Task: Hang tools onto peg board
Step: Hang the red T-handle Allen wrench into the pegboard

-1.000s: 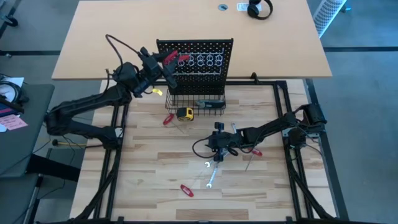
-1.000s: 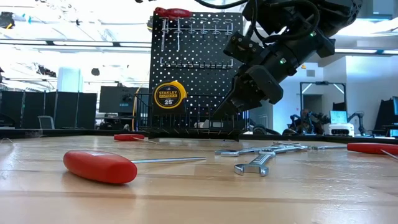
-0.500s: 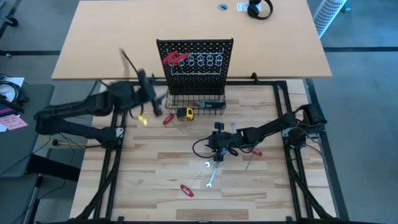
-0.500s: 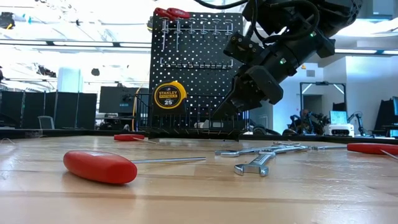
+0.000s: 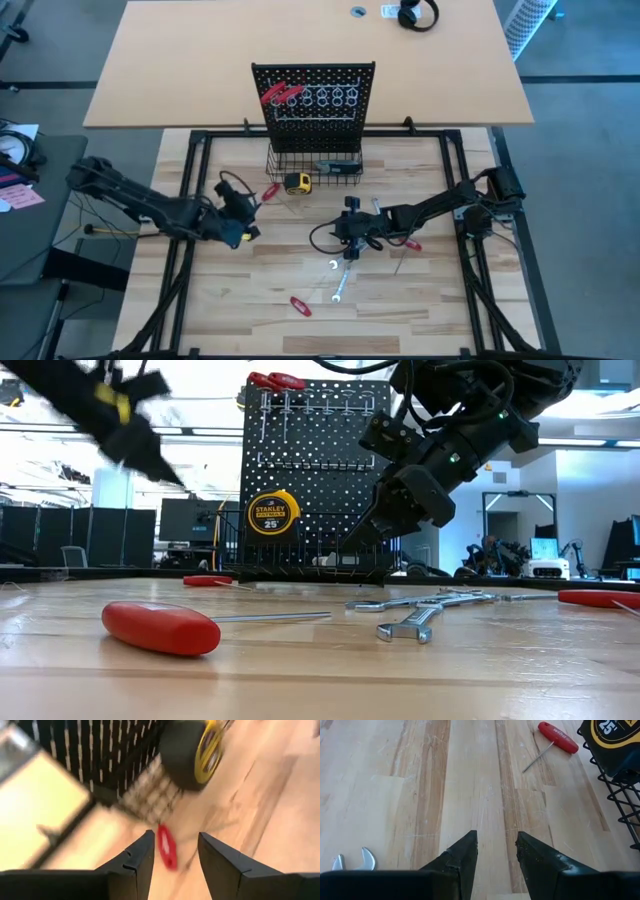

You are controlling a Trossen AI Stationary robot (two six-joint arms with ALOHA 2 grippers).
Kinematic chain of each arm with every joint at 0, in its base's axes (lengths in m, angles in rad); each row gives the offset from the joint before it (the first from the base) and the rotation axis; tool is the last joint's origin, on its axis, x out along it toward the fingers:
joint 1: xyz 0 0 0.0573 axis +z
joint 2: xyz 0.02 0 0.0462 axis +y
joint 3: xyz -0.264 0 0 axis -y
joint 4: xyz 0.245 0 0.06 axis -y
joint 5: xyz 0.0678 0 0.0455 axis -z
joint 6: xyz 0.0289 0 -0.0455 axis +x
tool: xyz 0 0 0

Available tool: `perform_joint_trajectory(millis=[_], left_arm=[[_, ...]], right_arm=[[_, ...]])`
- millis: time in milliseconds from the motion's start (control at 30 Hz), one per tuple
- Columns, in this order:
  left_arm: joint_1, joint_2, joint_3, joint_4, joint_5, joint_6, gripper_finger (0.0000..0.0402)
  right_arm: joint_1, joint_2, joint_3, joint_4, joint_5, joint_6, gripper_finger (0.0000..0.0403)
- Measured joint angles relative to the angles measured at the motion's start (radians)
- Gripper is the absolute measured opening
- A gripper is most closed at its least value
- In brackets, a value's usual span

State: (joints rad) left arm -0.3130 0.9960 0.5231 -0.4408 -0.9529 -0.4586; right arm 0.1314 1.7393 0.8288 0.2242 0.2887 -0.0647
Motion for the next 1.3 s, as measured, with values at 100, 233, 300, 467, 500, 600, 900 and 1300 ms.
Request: perform_joint_trajectory(millis=[100,233,300,467,500,600,900,1300], left_arm=[[0.035,0.0,-0.099,0.078,-0.002,-0.097,0.0142],[0.107,0.0,-0.167,0.168,0.07,-0.123,0.0163],[0.152,0.001,-0.174,0.189,0.155,-0.119,0.018],[0.255,0.023,-0.202,0.3,0.299,-0.01,0.0219],[0.277,0.031,-0.206,0.318,0.308,0.009,0.0223],[0.344,0.063,-0.219,0.365,0.352,0.064,0.0226],[0.49,0.218,-0.22,0.552,0.47,0.249,0.0213],[0.608,0.412,-0.217,0.754,0.622,0.373,0.0212]], right_arm=[[0.0,0.0,0.0,0.01,0.0,-0.012,0.0147],[0.0,0.0,0.0,0.027,0.0,-0.019,0.0147],[0.0,0.0,0.0,0.026,0.0,-0.021,0.0147],[0.0,0.0,0.0,0.026,0.0,-0.022,0.0147],[0.0,0.0,0.0,0.024,0.0,-0.022,0.0147],[0.0,0.0,0.0,0.024,0.0,-0.022,0.0147],[0.0,0.0,0.0,0.022,0.0,-0.022,0.0147],[0.0,0.0,0.0,0.019,0.0,-0.022,0.0147]])
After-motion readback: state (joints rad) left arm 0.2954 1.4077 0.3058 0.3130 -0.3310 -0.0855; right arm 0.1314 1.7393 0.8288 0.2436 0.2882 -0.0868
